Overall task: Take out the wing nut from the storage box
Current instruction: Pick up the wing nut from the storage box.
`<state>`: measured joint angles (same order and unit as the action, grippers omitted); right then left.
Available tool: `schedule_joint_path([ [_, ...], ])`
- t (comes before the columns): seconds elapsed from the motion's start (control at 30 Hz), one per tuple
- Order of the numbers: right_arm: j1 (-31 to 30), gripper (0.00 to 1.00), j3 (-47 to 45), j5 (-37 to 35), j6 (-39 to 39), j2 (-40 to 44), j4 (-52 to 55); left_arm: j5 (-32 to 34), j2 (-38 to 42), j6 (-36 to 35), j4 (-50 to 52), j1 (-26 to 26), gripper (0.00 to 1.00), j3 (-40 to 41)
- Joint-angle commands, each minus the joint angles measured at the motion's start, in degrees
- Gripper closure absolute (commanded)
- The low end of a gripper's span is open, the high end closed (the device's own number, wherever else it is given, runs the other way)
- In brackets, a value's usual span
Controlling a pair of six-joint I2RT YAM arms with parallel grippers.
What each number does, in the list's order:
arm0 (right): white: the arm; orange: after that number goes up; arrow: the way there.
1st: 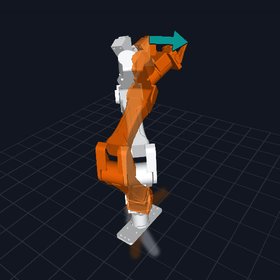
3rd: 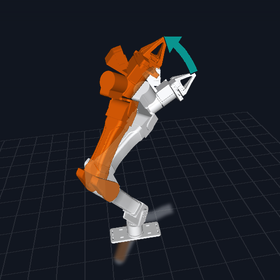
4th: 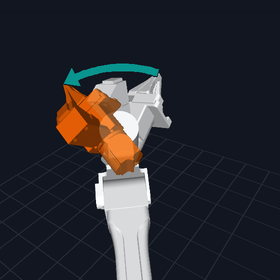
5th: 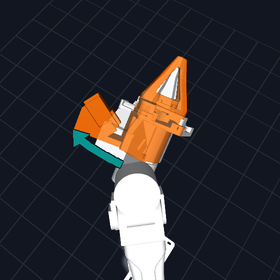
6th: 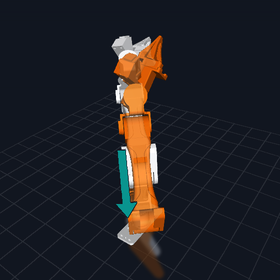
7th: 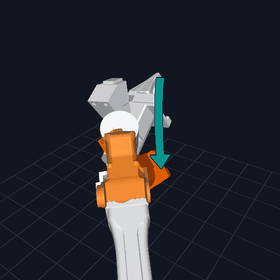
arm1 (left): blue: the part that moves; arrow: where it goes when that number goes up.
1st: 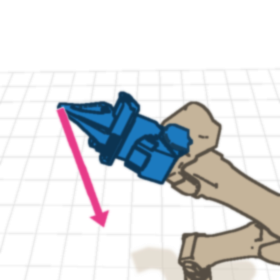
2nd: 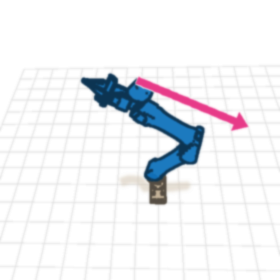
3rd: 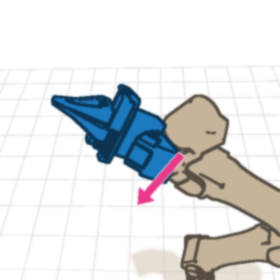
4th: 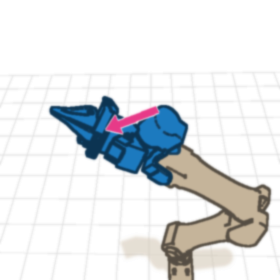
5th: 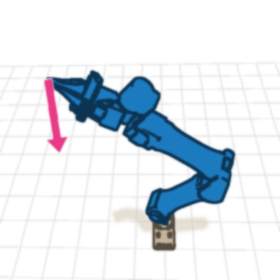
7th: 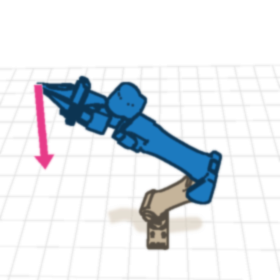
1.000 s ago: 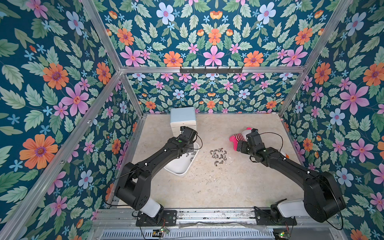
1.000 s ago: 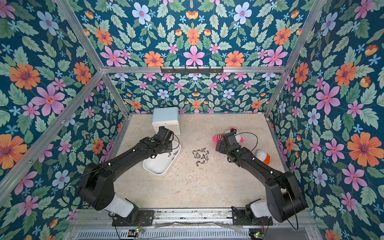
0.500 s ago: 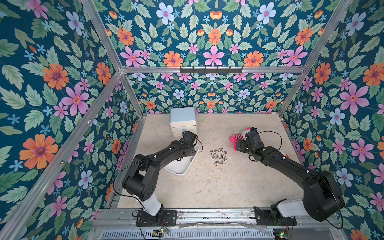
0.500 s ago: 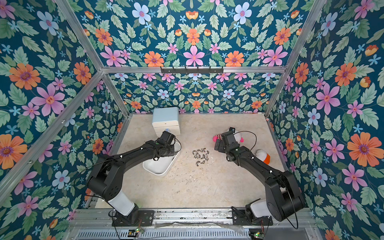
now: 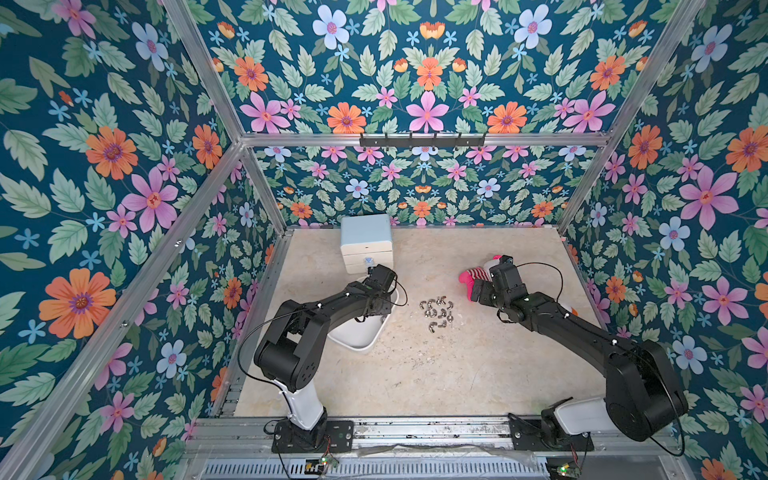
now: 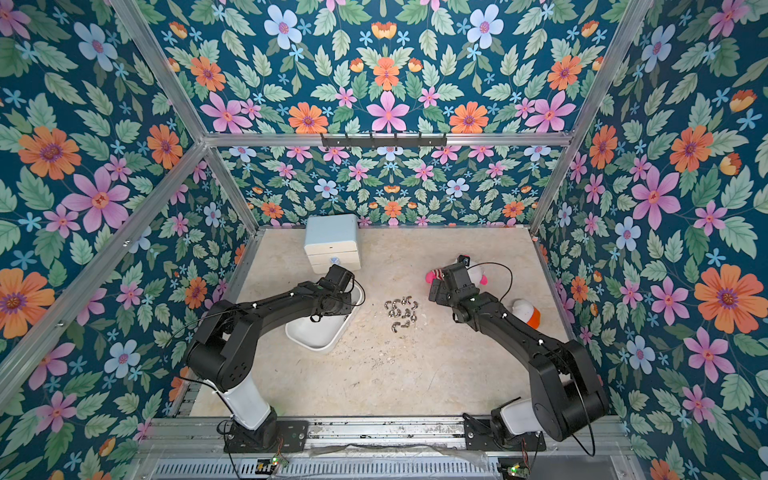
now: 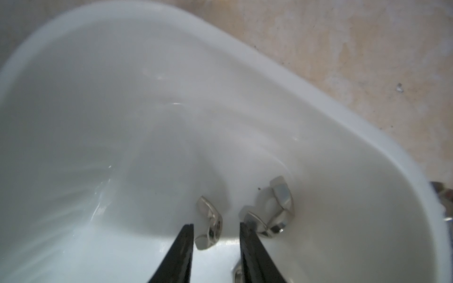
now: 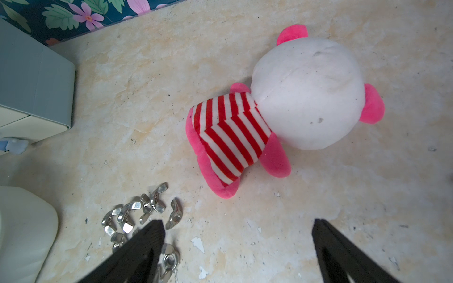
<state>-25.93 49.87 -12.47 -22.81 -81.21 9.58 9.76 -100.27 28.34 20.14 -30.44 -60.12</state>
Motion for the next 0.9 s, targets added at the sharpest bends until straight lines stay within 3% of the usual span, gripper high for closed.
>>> schedule_joint_path([
  [0.0,0.0,0.01,0.55,-0.48,0.31,-0.18,-0.07,0.76,-0.49,0.49,-0.27,0.16,0.63,0.17],
  [0.87,-0.06,0.01,-0.59,-1.05,0.13,1.23,0.48,-0.18,-1.41,0.01,-2.26,1.08,0.86,2.03],
])
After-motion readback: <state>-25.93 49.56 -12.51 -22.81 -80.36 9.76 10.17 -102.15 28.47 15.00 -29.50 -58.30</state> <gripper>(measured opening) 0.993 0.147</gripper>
